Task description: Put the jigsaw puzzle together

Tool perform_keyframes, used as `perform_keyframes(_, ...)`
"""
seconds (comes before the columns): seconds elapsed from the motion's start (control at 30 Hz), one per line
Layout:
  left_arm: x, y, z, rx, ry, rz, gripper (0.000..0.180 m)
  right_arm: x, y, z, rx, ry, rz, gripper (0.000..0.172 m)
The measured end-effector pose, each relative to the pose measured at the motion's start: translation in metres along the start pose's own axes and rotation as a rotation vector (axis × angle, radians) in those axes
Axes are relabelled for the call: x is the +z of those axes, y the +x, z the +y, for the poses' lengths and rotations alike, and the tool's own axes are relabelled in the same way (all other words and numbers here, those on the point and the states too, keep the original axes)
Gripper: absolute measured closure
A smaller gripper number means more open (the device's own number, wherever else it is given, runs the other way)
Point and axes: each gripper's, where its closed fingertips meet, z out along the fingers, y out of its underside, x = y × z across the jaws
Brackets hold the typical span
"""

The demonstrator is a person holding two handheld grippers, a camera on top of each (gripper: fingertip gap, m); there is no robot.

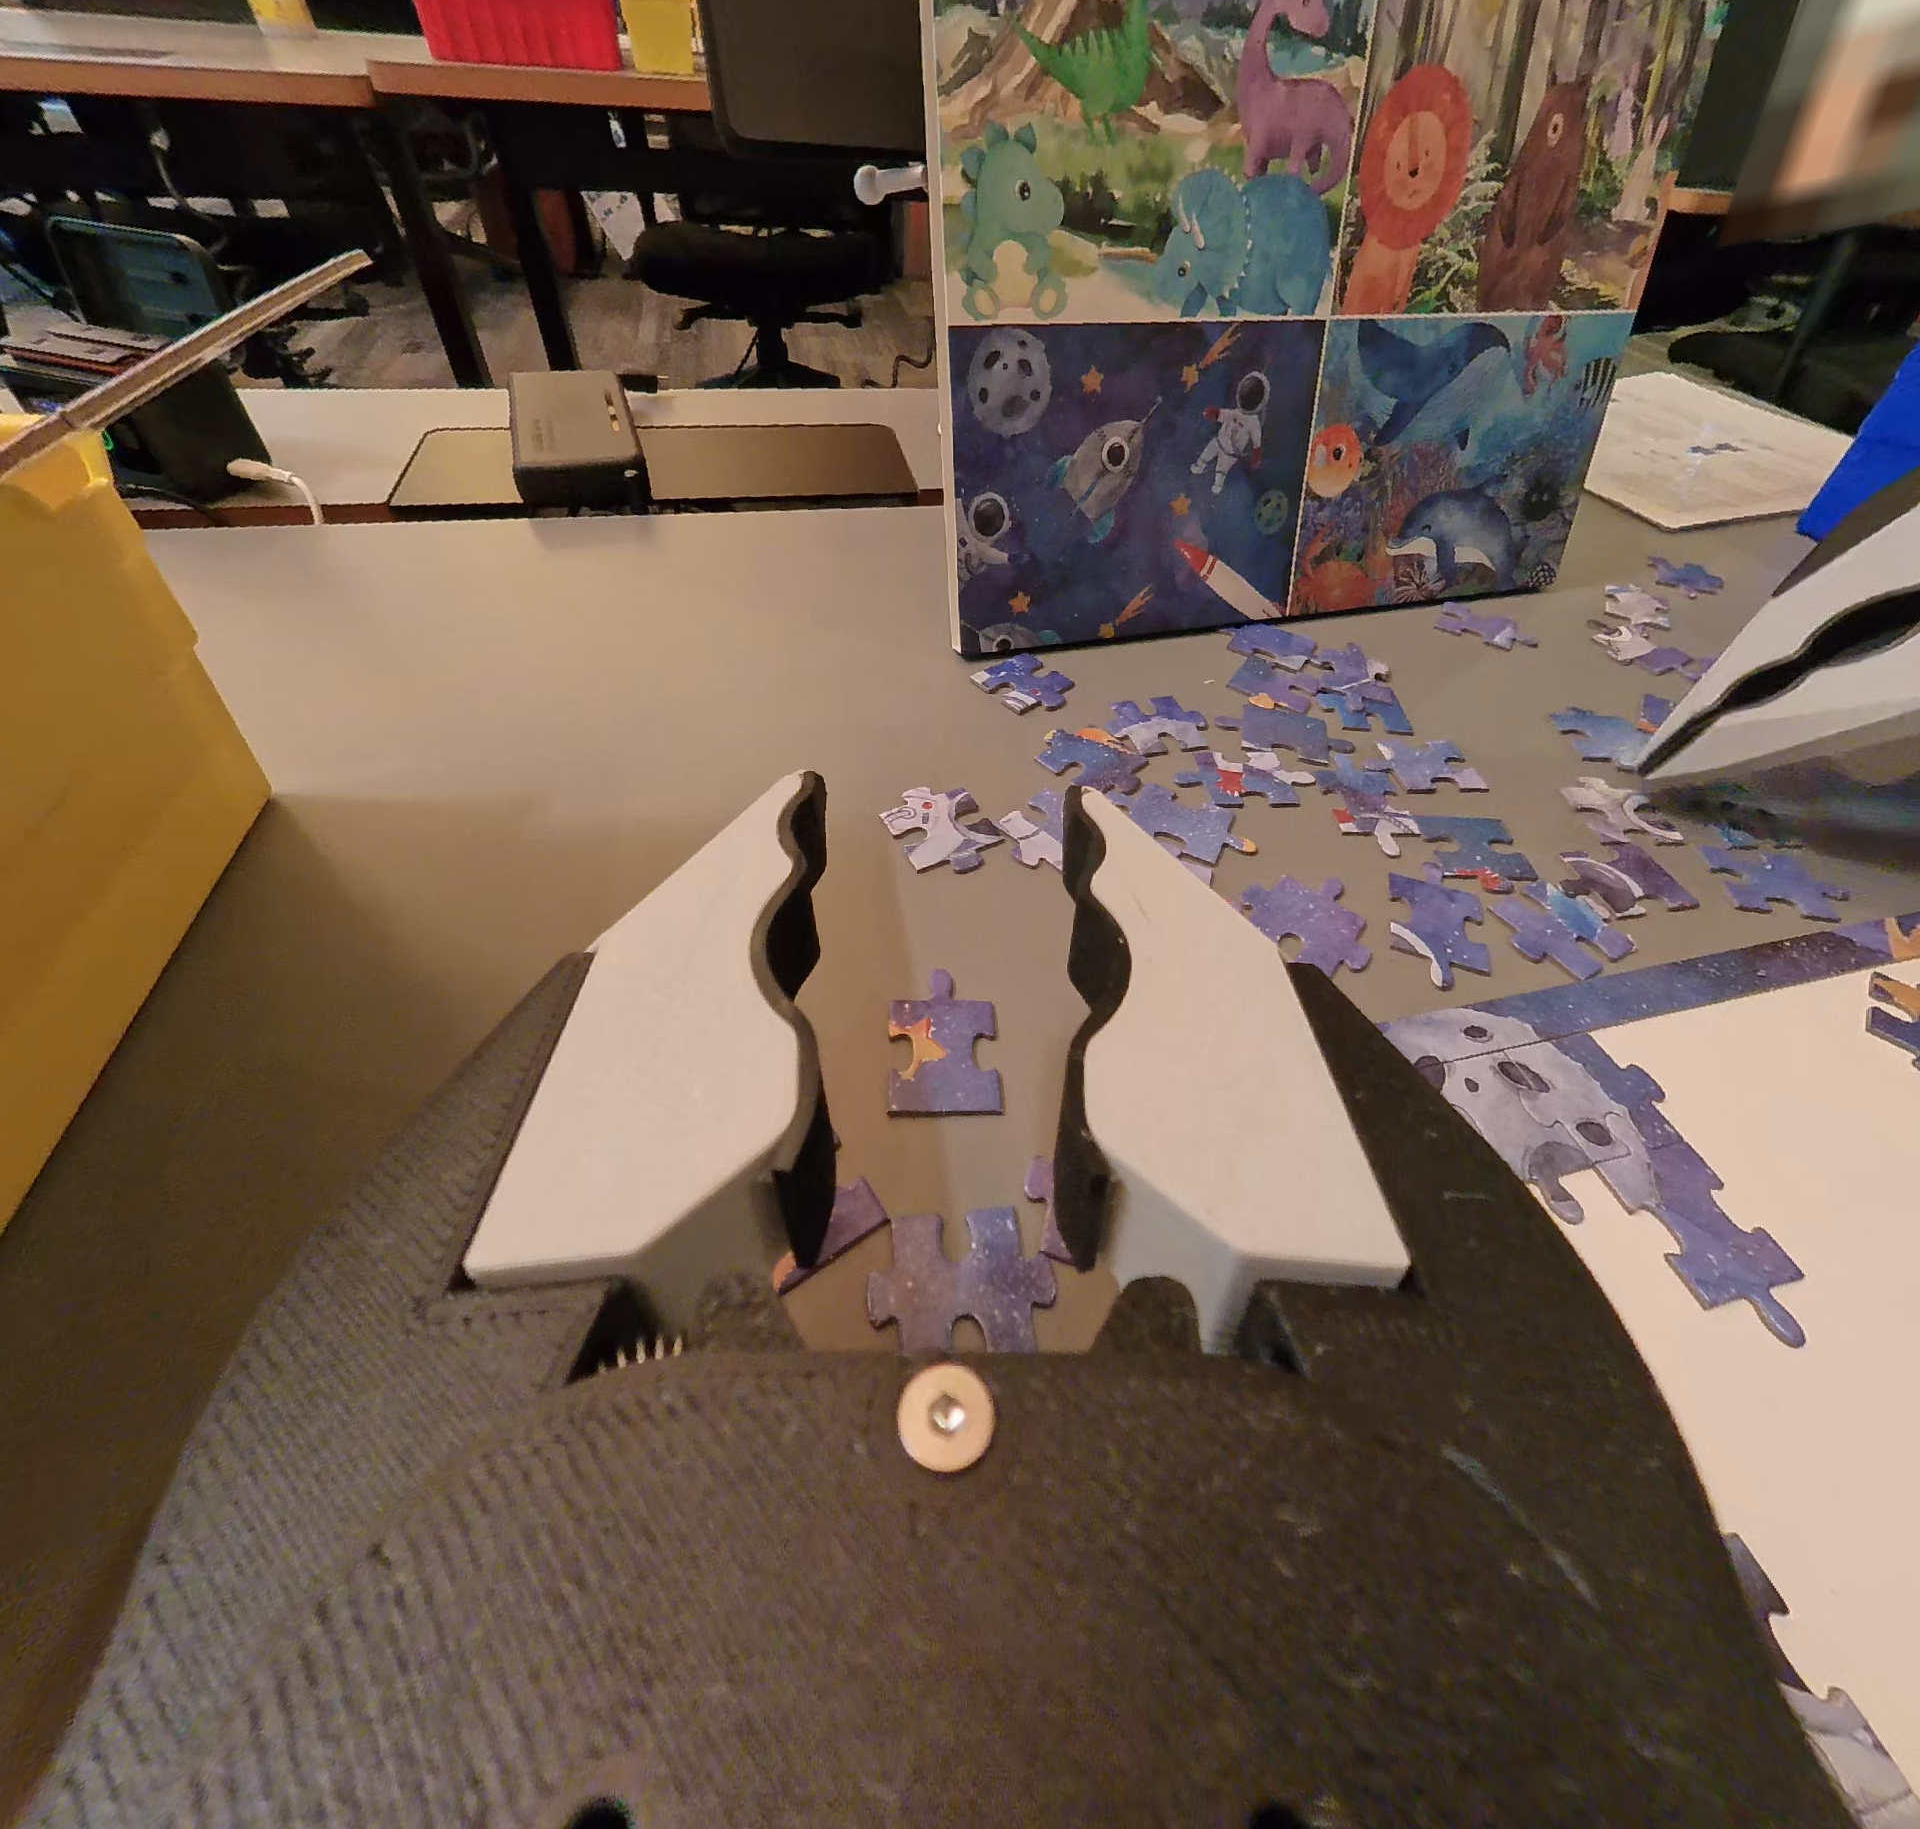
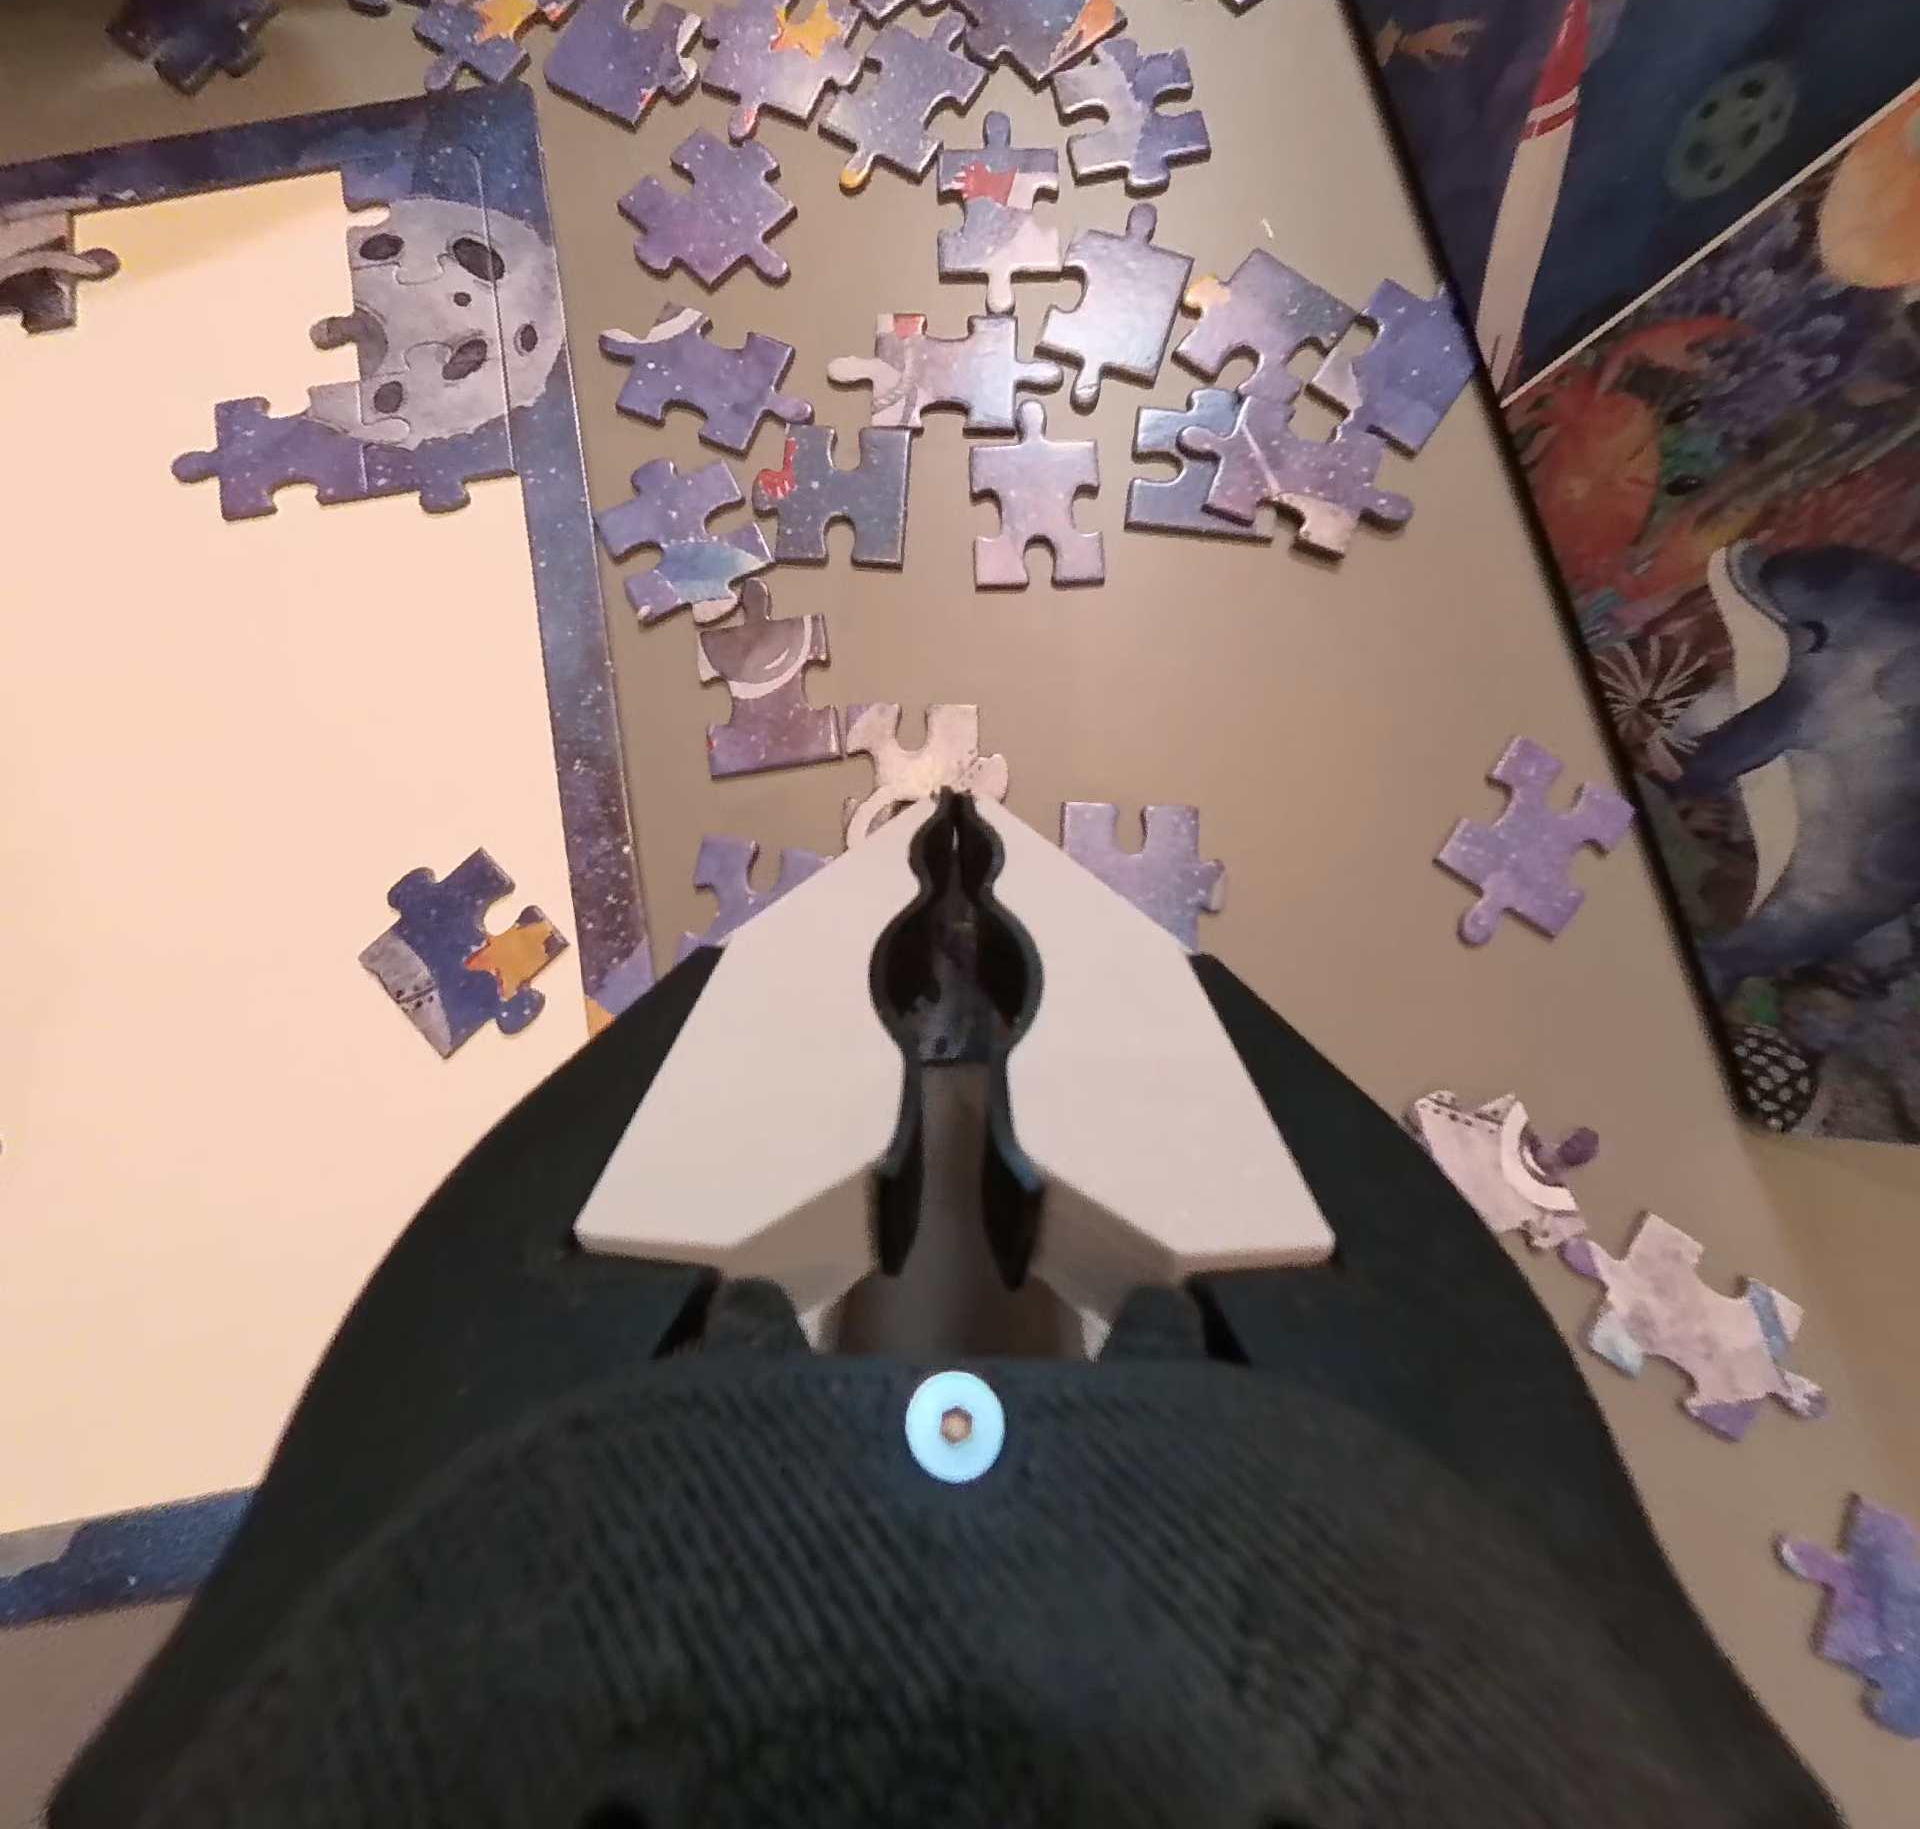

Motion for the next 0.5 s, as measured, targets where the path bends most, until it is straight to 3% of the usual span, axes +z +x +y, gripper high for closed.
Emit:
perform_keyframes(0.37,0.0,0.0,0.0,0.001,0.0,-0.001,0.136,-0.006,0.0,0.002,-0.001,-0.018,0.006,0.163)
perform_keyframes(0.5,0.0,0.0,0.0,0.002,-0.001,-0.001,0.136,-0.003,-0.013,0.003,-0.012,-0.035,-0.057,0.147)
